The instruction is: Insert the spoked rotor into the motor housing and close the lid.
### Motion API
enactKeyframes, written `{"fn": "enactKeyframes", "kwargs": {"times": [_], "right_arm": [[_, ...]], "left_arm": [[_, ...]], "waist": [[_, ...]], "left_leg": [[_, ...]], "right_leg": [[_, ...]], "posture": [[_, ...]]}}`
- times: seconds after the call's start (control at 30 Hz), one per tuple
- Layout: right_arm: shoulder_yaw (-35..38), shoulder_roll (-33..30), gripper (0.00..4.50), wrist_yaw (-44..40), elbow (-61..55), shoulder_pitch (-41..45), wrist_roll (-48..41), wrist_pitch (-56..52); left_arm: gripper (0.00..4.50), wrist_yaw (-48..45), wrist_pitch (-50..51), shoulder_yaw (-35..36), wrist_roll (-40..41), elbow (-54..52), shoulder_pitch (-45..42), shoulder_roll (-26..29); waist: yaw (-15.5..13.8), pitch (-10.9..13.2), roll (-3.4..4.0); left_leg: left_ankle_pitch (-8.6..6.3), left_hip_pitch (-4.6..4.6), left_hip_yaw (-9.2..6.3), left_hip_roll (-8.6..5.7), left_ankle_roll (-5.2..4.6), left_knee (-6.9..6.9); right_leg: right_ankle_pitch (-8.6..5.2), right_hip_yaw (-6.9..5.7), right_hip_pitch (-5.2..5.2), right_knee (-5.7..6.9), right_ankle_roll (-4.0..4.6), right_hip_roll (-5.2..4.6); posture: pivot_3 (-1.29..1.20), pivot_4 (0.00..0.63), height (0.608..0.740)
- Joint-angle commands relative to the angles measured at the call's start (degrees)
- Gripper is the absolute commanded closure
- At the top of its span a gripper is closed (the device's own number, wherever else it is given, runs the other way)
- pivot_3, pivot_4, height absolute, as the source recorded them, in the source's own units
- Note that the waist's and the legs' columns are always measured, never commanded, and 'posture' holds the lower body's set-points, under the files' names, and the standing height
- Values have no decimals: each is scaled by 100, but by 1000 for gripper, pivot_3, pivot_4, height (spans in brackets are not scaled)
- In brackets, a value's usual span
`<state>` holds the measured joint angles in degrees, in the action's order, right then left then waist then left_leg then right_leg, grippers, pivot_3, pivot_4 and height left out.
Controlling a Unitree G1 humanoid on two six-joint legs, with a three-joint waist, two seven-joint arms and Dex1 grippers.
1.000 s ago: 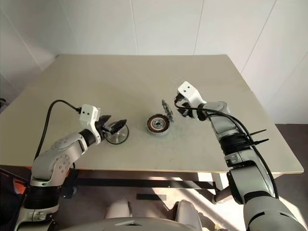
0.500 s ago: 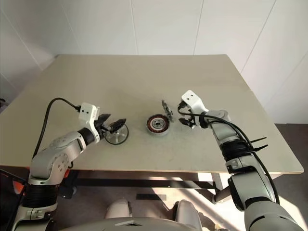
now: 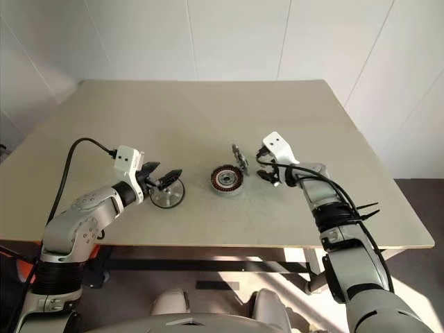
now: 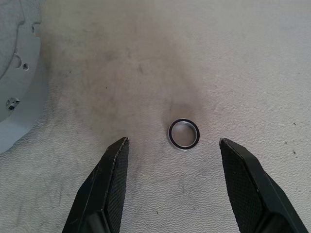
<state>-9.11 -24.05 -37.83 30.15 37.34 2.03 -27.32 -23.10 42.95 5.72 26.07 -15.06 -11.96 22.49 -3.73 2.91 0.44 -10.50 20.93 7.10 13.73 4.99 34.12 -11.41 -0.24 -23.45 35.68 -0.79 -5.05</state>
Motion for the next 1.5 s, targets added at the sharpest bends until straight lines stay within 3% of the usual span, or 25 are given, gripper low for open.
{"fn": "enactKeyframes", "kwargs": {"times": [0.03, 0.13, 0.23, 0.5, 0.53, 1.0, 1.13, 1.5], "right_arm": [[-45, 86, 1173, -7, 216, 35, 23, -64], [-22, 117, 1173, 6, 314, 82, 32, -56], [12, 140, 1733, 19, 416, 122, 41, -72], [-9, 142, 4401, -4, 446, 153, 92, -42], [-13, 142, 4485, 12, 445, 166, 96, -36], [360, 175, 4485, 535, 183, 706, -84, 335], [397, 177, 4485, 471, -177, 835, -136, 252], [331, 106, 4485, 442, -423, 768, -86, 92]], "left_arm": [[0, -15, -39, 19, -21, -147, -67, 56], [0, 4, -35, 32, -18, -187, -36, 52], [0, 28, -32, 38, -19, -224, -8, 46], [0, 86, -41, 47, -17, -300, 78, 19], [0, 93, -44, 46, -16, -301, 83, 17], [0, 102, -38, 4, -18, -301, 102, 9], [0, 108, -26, 0, -13, -322, 118, 6], [0, 129, -19, -16, -11, -340, 155, -24]], "waist": [[-1, 0, 0], [3, -2, -3], [17, -3, -4], [8, -3, -5], [2, -3, -5], [-9, 2, 3], [-7, 2, 3], [-31, 2, 3]], "left_leg": [[0, -2, 0, 0, 0, 0], [0, -5, 0, 0, 0, 0], [0, -7, 0, 0, 0, 0], [0, -26, 0, -2, 0, 0], [-1, -25, 0, -2, 0, 0], [0, 30, 0, -3, 0, -1], [1, 44, 1, 0, 2, -6], [14, 62, 4, 0, 24, -85]], "right_leg": [[-5, 0, 2, 0, -8, 0], [-9, 0, 9, -1, -15, 0], [-15, 0, 10, -1, -26, 0], [-21, 0, 13, -15, -35, -1], [-21, -1, 14, -17, -35, -2], [-19, -7, -36, -26, -33, -7], [8, -9, -60, -1, 11, -5], [5, -28, -71, -74, 16, 0]], "posture": [[0, 0, 740], [0, 0, 740], [0, 0, 740], [0, 0, 740], [0, 0, 740], [0, 0, 740], [0, 0, 740], [0, 0, 740]]}}
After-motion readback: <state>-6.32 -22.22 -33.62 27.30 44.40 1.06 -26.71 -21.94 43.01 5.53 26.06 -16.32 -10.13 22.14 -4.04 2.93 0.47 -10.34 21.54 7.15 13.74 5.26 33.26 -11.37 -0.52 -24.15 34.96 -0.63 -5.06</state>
